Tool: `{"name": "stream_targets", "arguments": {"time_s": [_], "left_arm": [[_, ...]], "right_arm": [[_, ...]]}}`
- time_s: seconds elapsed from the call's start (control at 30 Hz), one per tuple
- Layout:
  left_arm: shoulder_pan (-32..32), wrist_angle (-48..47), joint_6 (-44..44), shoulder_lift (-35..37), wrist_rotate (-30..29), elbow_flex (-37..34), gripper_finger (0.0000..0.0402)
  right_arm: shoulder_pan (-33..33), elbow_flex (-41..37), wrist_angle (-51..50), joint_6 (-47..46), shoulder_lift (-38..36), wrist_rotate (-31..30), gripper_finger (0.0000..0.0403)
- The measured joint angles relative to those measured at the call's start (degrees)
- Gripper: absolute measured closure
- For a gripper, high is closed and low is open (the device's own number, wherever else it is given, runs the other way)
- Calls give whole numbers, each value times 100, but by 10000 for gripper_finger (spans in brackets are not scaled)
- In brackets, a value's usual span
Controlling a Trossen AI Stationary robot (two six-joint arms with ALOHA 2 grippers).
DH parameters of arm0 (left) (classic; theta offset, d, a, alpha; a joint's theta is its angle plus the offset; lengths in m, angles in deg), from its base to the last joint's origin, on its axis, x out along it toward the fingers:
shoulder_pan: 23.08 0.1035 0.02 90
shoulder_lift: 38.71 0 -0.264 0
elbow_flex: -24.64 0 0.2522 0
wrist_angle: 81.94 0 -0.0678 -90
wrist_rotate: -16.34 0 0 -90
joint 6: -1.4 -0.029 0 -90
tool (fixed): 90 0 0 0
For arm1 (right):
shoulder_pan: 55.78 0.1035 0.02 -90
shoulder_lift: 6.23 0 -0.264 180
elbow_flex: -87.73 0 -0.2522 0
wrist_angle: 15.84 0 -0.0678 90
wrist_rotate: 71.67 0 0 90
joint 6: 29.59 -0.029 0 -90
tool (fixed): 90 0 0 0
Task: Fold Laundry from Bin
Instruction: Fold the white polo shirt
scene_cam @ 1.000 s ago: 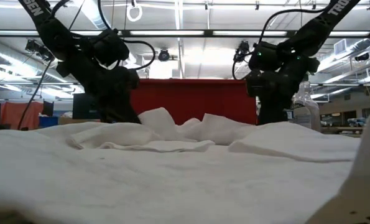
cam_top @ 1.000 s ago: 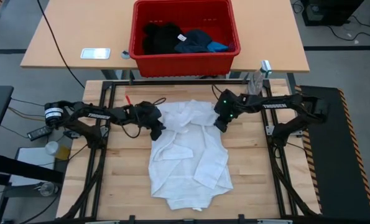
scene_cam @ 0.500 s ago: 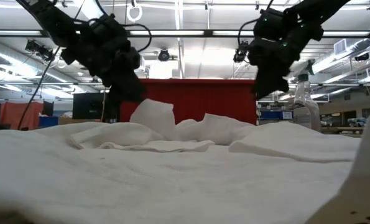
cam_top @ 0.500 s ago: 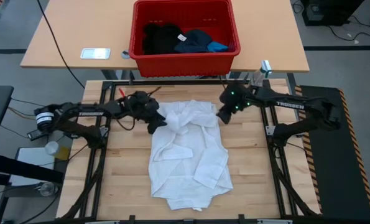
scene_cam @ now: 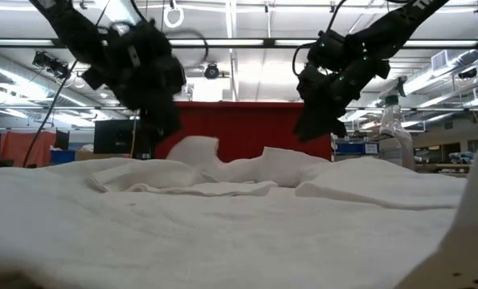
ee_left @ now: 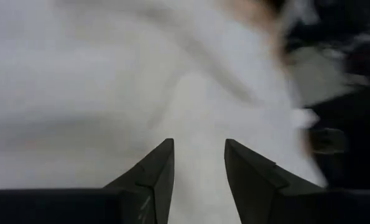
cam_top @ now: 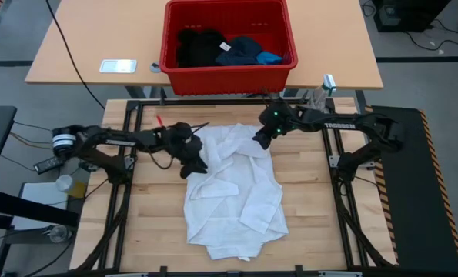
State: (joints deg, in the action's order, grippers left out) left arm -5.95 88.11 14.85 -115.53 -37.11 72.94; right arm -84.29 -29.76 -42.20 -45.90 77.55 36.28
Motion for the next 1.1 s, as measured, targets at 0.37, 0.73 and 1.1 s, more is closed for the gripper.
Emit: {"name": "stream_targets", "arguments": {"time_s": [0.37,0.73,1.1], "left_arm": [[897,-598,1487,431,-1943,102,260],[844,-335,2186,101,-2238,97,260],[802,-65,2294,123,-2233,97,260]], "right_arm": [[-3,2,218,-169,306,-280,242],[-294,870,647,1177,1700,-1100,227],[-737,1744,684,1109,2526,-438,224]]}}
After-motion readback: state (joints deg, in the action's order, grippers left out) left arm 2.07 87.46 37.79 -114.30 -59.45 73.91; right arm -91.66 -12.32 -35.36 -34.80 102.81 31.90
